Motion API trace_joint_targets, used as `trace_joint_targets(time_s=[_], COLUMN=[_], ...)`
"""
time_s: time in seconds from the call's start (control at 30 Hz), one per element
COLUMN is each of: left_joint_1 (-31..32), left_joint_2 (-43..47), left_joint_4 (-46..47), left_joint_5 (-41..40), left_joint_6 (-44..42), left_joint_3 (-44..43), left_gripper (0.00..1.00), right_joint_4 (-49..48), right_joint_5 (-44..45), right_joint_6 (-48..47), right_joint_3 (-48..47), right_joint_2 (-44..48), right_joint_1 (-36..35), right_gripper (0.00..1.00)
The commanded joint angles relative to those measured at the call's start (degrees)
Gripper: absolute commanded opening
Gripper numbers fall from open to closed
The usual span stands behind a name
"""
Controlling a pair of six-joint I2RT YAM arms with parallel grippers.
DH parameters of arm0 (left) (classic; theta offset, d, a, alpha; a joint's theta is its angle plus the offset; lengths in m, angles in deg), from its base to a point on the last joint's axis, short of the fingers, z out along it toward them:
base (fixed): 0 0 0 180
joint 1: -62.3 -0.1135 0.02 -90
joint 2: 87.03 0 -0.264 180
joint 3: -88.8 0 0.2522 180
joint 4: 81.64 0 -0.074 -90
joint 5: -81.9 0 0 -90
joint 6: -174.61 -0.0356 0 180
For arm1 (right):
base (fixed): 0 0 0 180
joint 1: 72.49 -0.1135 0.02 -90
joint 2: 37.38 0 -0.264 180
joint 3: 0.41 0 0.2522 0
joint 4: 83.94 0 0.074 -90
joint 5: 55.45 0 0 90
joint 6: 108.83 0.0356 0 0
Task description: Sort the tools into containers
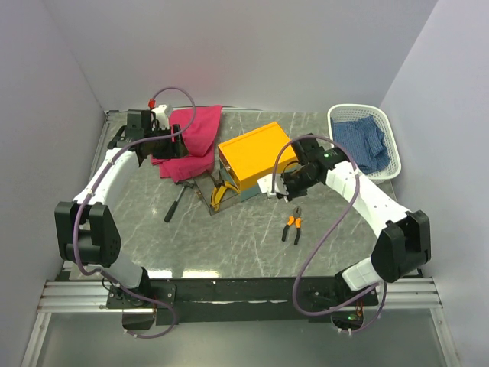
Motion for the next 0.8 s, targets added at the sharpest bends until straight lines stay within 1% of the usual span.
trace_joint_targets(time_s=[0.0,0.03,0.07,0.1,0.13,0.17,0.2,0.23,0.27,0.3,0.33,0.4,0.43,0.5,0.6,0.63,0.77], left_joint_1=[-0.2,-0.2,-0.3,-0.3,-0.4,-0.4,-0.5,-0.6,-0.6,-0.7,-0.8,-0.9,-0.9,-0.9,-1.0,-1.1,-1.8], left_joint_2=[1.1,1.4,1.6,2.0,2.1,2.3,2.4,2.5,2.6,2.5,2.5,2.4,2.4,2.5,2.8,3.1,4.3], left_joint_4=[2.2,2.2,2.4,2.4,2.3,2.3,2.3,2.3,2.3,2.3,2.3,2.2,2.2,2.3,2.2,2.2,2.6], left_joint_5=[-0.7,-0.8,-0.7,-0.7,-0.9,-1.4,-1.5,-1.7,-2.0,-2.3,-2.5,-2.6,-2.7,-2.8,-3.1,-3.4,-3.6], left_joint_6=[-0.5,-0.5,-0.3,-0.2,-0.1,0.3,0.5,0.5,0.5,0.5,0.5,0.5,0.5,0.5,0.4,0.3,0.3], left_joint_3=[-0.6,0.0,0.2,0.5,0.7,0.8,0.8,0.7,0.7,0.8,0.8,0.8,1.0,1.3,1.9,2.2,3.7], left_gripper=[0.67,0.67,0.67,0.67,0.67,0.67,0.67,0.68,0.68,0.68,0.68,0.68,0.68,0.67,0.68,0.67,0.68], right_joint_4=[4.4,5.0,3.6,1.2,-4.0,-6.7,-9.6,-14.5,-16.0,-17.0,-17.9,-16.9,-15.4,-14.1,-15.8,-15.8,-15.4], right_joint_5=[1.6,1.6,1.8,2.9,3.6,4.1,6.5,8.4,10.0,11.4,14.6,15.8,17.9,18.2,19.9,21.1,23.3], right_joint_6=[5.7,8.3,12.0,16.6,26.9,32.5,38.7,50.3,55.2,63.9,68.2,75.3,82.0,87.1,94.0,94.9,96.0], right_joint_3=[0.0,-0.1,0.5,1.3,3.4,4.5,5.6,7.3,8.1,8.6,9.3,9.3,9.5,10.4,16.2,18.5,18.2], right_joint_2=[-2.5,-3.6,-3.9,-4.0,-3.6,-3.1,-2.7,-1.9,-1.7,-1.6,-1.9,-2.7,-4.1,-5.1,-1.4,0.5,0.4], right_joint_1=[-0.2,-0.1,0.1,0.1,0.0,0.2,0.1,0.0,0.2,0.3,0.4,0.8,1.2,1.4,1.4,1.8,2.0], right_gripper=[0.17,0.25,0.36,0.39,0.41,0.43,0.44,0.45,0.46,0.47,0.47,0.47,0.46,0.46,0.47,0.47,0.49])
